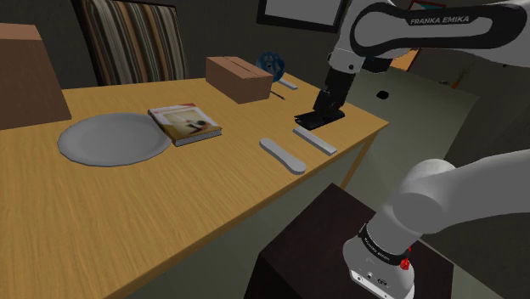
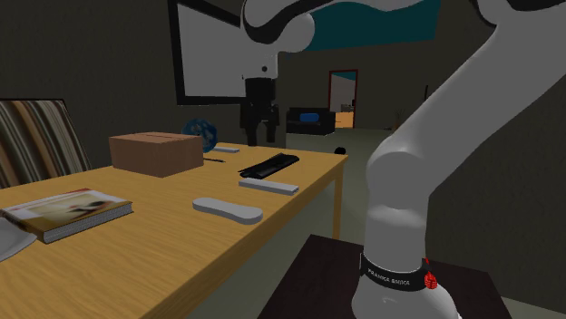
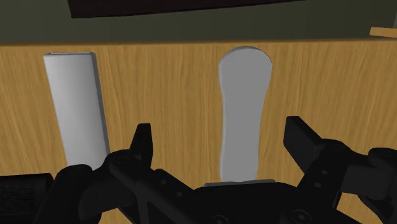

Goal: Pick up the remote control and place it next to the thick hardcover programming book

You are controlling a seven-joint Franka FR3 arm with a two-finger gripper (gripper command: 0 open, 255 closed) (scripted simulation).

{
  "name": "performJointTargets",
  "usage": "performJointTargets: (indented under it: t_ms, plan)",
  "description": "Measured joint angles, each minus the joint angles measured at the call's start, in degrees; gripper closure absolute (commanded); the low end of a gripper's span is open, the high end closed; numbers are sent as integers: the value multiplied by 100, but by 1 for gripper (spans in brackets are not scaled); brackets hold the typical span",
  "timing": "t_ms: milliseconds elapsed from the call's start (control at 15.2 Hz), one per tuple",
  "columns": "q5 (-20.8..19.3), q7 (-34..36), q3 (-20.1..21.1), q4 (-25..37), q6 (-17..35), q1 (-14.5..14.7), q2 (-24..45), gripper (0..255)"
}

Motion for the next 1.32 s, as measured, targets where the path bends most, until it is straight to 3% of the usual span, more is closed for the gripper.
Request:
performJointTargets:
  t_ms: [726, 990, 1320]
  plan:
    - [-505, -891, -888, -53, 1792, -403, 1602, 0]
    - [-473, -1233, -1183, 205, 2407, -467, 2419, 0]
    - [-433, -1352, -1281, 97, 2868, -486, 2760, 0]
